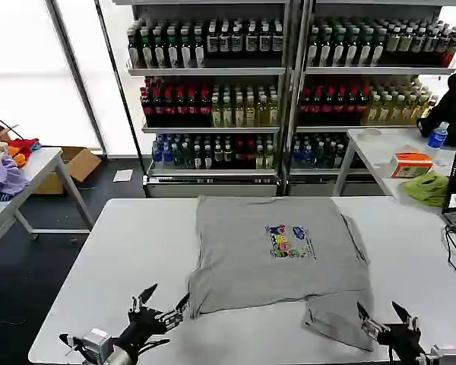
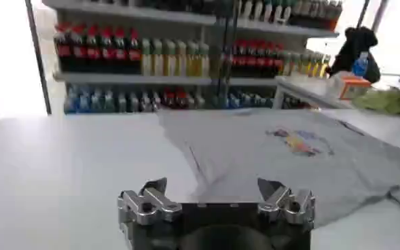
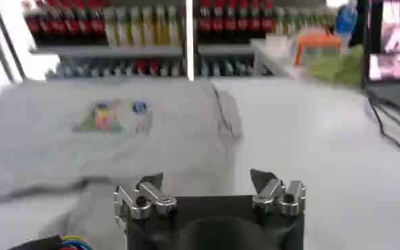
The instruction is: Fold and organize the clothes.
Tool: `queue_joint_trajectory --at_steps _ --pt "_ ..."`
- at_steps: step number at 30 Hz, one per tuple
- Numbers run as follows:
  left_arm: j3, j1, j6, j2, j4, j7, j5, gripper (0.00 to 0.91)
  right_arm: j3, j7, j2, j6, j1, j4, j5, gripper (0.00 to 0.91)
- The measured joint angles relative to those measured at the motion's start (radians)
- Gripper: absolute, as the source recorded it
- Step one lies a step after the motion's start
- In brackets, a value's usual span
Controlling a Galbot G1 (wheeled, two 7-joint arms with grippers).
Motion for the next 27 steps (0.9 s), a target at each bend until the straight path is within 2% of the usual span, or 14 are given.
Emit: queue_joint_trajectory --at_steps 12,13,14,15,16,17,18,19,20,21,23,27 --pt "0.14 -0.1 0.066 0.011 0.079 -0.088 -0.06 0.907 -0.045 0.036 0.015 -0.041 -0.001 -0.002 0.007 0.907" --pt "0.149 -0.11 0.069 0.009 0.088 -0.095 -0.063 0.907 -0.049 0.037 0.016 -0.04 0.0 -0.004 0.007 0.867" --pt "0.158 -0.119 0.072 0.006 0.096 -0.101 -0.066 0.907 -0.052 0.038 0.018 -0.04 0.001 -0.005 0.007 0.695" --pt "0.166 -0.128 0.074 0.002 0.103 -0.106 -0.07 0.907 -0.056 0.039 0.02 -0.041 0.003 -0.005 0.006 0.584" --pt "0.174 -0.138 0.077 0.0 0.112 -0.113 -0.073 0.907 -0.06 0.041 0.022 -0.042 0.004 -0.004 0.004 0.161" --pt "0.179 -0.148 0.078 -0.004 0.12 -0.118 -0.076 0.907 -0.064 0.043 0.024 -0.043 0.004 -0.004 0.002 0.05" --pt "0.185 -0.157 0.08 -0.009 0.128 -0.121 -0.079 0.907 -0.068 0.044 0.026 -0.044 0.004 -0.003 -0.002 0.0" --pt "0.188 -0.167 0.082 -0.013 0.136 -0.124 -0.081 0.907 -0.071 0.045 0.027 -0.045 0.004 -0.003 -0.005 0.0" --pt "0.189 -0.176 0.083 -0.016 0.143 -0.127 -0.084 0.564 -0.074 0.046 0.027 -0.046 0.003 -0.004 -0.007 0.0" --pt "0.191 -0.184 0.084 -0.019 0.15 -0.129 -0.086 0.484 -0.076 0.047 0.026 -0.046 0.002 -0.005 -0.009 0.0" --pt "0.192 -0.2 0.087 -0.022 0.162 -0.131 -0.093 0.222 -0.077 0.048 0.025 -0.046 0.0 -0.006 -0.01 0.0" --pt "0.199 -0.212 0.091 -0.02 0.174 -0.134 -0.099 0.05 -0.08 0.051 0.024 -0.049 -0.004 -0.006 -0.01 0.0"
